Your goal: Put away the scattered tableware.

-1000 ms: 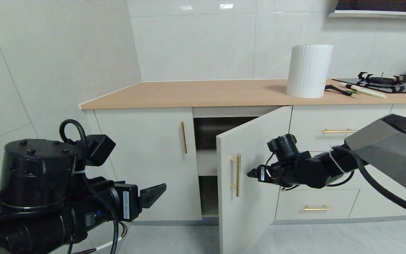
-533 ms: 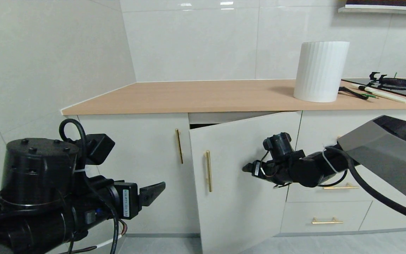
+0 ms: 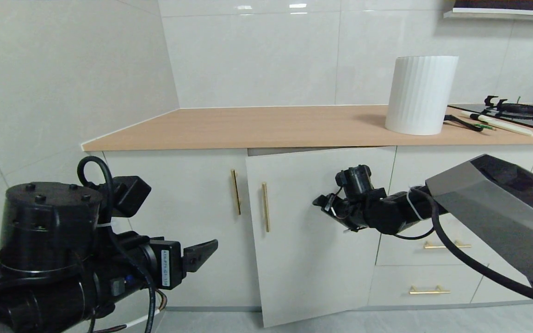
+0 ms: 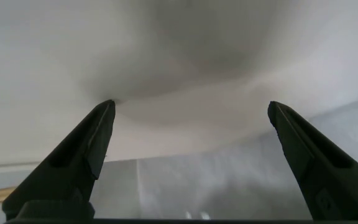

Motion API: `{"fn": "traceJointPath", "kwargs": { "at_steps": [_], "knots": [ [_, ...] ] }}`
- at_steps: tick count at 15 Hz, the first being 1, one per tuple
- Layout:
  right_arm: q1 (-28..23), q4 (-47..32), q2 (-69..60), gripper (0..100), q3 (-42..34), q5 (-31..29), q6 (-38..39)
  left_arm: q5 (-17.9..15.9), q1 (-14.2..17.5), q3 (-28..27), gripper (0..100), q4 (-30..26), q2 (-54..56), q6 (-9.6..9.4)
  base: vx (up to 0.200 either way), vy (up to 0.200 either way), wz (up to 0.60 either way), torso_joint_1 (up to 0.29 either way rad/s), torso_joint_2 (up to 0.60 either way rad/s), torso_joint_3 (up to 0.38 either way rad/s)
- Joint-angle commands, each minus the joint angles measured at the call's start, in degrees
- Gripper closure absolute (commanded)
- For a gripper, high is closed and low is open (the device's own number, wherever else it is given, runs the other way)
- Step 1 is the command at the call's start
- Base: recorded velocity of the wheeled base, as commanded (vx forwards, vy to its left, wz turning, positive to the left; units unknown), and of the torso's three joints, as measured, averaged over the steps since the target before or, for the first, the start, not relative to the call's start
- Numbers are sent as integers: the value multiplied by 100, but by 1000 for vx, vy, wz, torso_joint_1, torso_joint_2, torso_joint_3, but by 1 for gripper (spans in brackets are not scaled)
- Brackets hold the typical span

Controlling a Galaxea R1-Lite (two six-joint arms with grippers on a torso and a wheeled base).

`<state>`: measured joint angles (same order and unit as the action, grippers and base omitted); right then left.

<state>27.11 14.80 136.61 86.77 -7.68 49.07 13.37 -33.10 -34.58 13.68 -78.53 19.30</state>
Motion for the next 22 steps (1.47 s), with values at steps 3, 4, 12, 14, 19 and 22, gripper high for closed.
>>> {"fn": "traceJointPath", "kwargs": {
  "at_steps": [3, 4, 12, 14, 19, 22],
  "knots": [
    [-110, -3, 498, 0, 534, -533, 24, -1, -4, -4, 0, 3, -22, 4, 0, 0, 0, 0, 0, 0],
    [-154, -3, 542, 0, 613, -577, 33, -1, -4, -4, 0, 3, -31, 4, 0, 0, 0, 0, 0, 0],
    [-215, -12, 621, 0, 771, -726, 138, -1, -4, -4, 0, 3, -31, -5, 0, 0, 0, 0, 0, 0],
    [-198, -30, 516, 0, 666, -717, 138, -1, -4, -4, 0, 3, -31, -5, 0, 0, 0, 0, 0, 0],
    [-83, 32, -1066, 0, -846, -41, -64, 7, 5, -4, 0, 3, 40, -49, 0, 0, 0, 0, 0, 0],
    [-57, 234, -3096, 0, -2384, -5, -653, 438, 154, 75, 0, -5, 391, -515, 0, 0, 0, 0, 0, 0]
  ]
}}
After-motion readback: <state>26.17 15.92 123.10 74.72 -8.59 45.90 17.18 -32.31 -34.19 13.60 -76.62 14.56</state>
